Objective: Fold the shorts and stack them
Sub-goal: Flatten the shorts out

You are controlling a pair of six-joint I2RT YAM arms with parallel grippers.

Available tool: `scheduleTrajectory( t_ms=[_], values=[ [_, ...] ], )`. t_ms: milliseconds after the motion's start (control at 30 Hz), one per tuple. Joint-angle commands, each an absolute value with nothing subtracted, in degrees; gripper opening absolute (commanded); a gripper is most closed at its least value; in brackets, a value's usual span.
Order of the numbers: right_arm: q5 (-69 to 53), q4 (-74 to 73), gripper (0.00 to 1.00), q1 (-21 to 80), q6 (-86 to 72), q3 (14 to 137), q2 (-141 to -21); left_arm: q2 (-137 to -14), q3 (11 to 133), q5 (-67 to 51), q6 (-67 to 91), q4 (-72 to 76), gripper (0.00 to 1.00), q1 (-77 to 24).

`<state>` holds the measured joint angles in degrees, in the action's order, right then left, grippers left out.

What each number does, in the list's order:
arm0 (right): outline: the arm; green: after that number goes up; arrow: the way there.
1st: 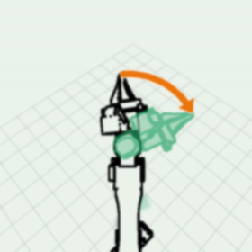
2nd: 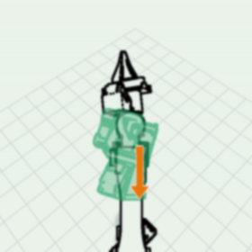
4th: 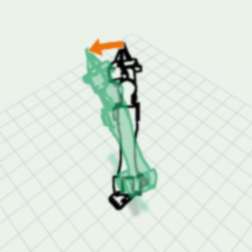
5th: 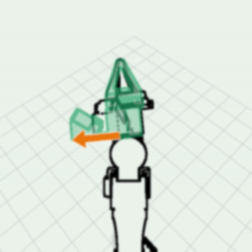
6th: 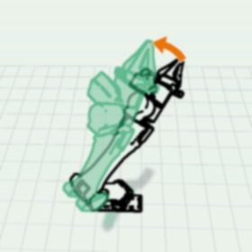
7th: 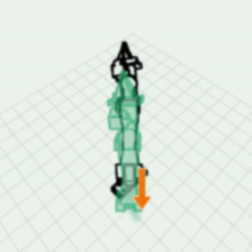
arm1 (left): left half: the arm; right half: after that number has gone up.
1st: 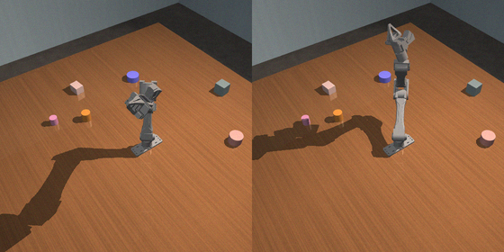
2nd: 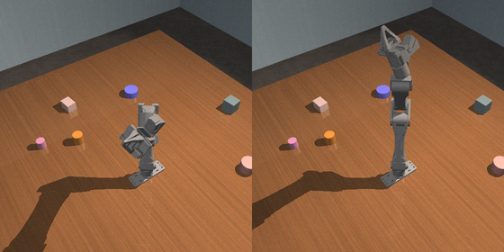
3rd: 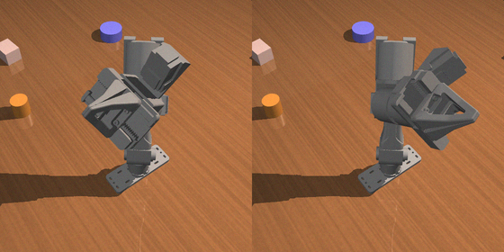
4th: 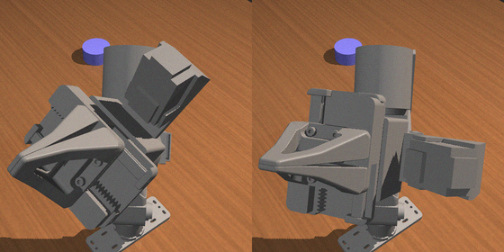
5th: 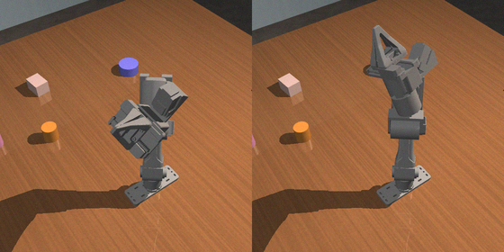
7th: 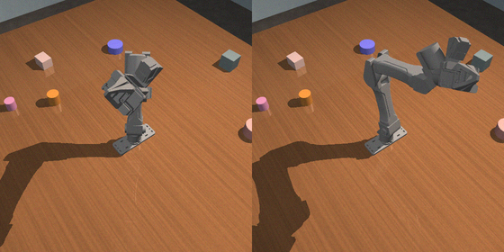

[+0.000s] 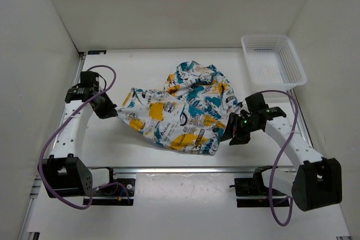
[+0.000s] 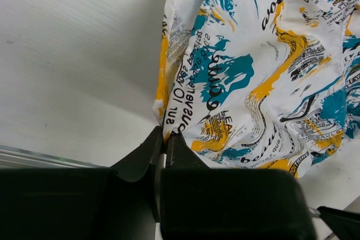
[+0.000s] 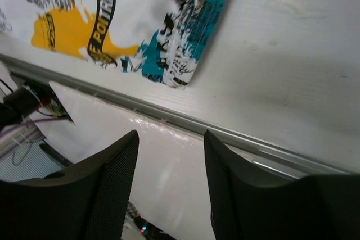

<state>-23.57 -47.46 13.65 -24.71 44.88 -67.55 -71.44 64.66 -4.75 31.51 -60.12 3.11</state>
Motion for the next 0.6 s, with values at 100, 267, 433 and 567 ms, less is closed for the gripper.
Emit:
scheduleTrajectory(
  t_ms=[100,267,433,567],
  values=[
    [-29.6,-37.8,0.59,23.3,-37.0,38.1,-64.8,-71.9,66.5,-2.7,31.3,-59.6,0.1,1.9],
    [-30.8,-27.9,0.66,24.1,-52.3,33.7,-67.8,-71.9,67.1,-2.2,31.8,-59.6,0.1,1.3],
    [-29.4,-14.6,0.65,23.9,-74.9,24.5,-62.7,-71.9,68.3,-1.6,31.8,-59.6,0.1,0.8],
    [-22.9,-15.8,0.67,31.8,-85.6,22.9,-58.4,-71.9,69.4,-0.5,31.8,-59.6,0.1,0.8]
  ],
)
